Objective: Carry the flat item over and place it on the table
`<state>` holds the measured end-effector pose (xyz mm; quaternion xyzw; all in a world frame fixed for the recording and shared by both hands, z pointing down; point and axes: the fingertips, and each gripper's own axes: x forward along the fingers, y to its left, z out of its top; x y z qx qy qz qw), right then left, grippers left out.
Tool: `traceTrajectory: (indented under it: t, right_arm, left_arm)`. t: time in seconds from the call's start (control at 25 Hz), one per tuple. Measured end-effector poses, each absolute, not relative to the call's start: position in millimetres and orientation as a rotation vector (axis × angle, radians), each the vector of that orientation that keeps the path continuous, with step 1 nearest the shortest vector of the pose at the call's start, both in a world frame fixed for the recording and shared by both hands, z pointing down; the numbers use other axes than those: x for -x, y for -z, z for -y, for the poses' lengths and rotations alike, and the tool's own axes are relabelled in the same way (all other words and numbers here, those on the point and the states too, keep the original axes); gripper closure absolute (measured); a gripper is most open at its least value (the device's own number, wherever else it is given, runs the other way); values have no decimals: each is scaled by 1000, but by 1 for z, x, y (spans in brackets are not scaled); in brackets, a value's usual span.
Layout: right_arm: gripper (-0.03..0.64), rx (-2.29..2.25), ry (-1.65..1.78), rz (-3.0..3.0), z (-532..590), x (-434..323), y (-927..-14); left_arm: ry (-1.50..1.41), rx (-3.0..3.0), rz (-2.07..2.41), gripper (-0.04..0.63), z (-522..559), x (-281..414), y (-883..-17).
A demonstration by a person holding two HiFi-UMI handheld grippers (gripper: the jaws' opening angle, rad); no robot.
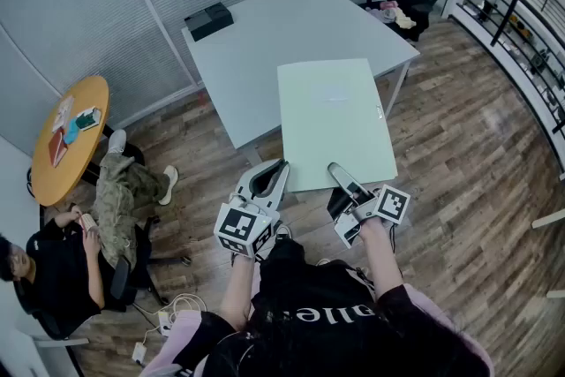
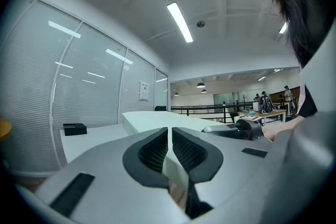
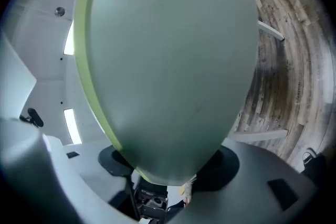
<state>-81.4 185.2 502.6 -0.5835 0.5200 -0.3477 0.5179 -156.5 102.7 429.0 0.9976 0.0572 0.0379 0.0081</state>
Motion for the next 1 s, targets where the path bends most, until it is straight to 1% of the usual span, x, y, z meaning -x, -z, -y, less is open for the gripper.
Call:
traceTrajectory:
  t: [0.24, 0.6, 0.84, 1.0]
  right_arm:
    - [327, 1384, 834, -1240, -184, 85, -502]
    - [325, 1434, 839, -1265, -192, 71, -509]
    - [325, 1436, 869, -1243, -177, 43, -522]
    - [325, 1444, 885, -1232, -154, 11, -528]
  left_arm:
    - [-148, -3117, -194, 555, -102, 156, -430]
    - [-179, -3122, -192, 555, -106, 148, -434]
    - [-194, -3123, -175, 555, -87, 124, -441]
    - [-189, -3119, -163, 555, -55, 90, -448]
